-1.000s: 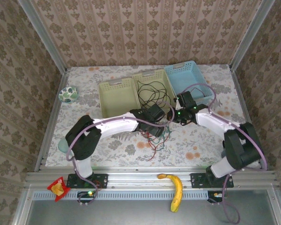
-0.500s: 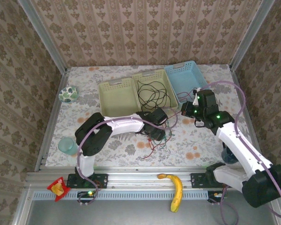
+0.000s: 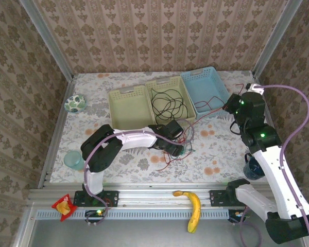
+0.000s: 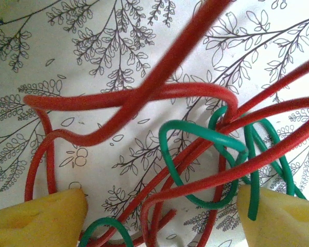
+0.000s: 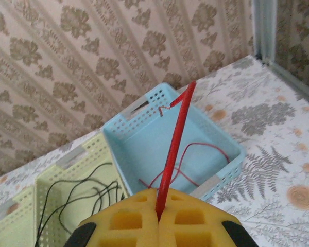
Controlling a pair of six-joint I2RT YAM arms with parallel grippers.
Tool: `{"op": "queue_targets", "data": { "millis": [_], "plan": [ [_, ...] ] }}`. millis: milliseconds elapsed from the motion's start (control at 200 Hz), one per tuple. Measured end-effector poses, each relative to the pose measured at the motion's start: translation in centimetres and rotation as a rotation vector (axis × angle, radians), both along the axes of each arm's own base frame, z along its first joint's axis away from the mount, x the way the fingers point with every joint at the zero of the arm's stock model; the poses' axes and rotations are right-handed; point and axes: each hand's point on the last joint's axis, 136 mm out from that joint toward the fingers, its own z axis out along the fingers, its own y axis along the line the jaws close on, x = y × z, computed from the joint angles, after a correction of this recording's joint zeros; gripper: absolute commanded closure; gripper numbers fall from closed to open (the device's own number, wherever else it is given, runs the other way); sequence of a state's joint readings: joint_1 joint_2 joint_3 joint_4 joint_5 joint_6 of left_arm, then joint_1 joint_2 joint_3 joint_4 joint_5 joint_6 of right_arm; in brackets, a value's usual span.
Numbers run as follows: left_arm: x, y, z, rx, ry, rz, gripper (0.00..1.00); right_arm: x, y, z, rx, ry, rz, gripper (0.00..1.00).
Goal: Untangle the cables
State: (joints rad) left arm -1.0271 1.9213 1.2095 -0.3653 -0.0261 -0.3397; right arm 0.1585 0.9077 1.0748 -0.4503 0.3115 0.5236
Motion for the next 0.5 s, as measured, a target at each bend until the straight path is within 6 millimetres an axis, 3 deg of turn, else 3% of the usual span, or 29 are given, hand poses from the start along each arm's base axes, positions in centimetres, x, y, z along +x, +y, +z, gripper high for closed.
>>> {"op": "queue_targets", "data": {
  "millis": [125,500],
  "plan": [
    [0.0,0.1,0.0,-0.001,-0.004,0.001,0.23,-0.4,-1.3,1.3,-0.01,-0.043,-0.054,1.0],
    [0.1,0.1,-0.1,-0.008,-0.012,0.003,0.23,-2.5,-6.1,8.4,-0.094,-0.207,-0.231,1.0]
  ]
}}
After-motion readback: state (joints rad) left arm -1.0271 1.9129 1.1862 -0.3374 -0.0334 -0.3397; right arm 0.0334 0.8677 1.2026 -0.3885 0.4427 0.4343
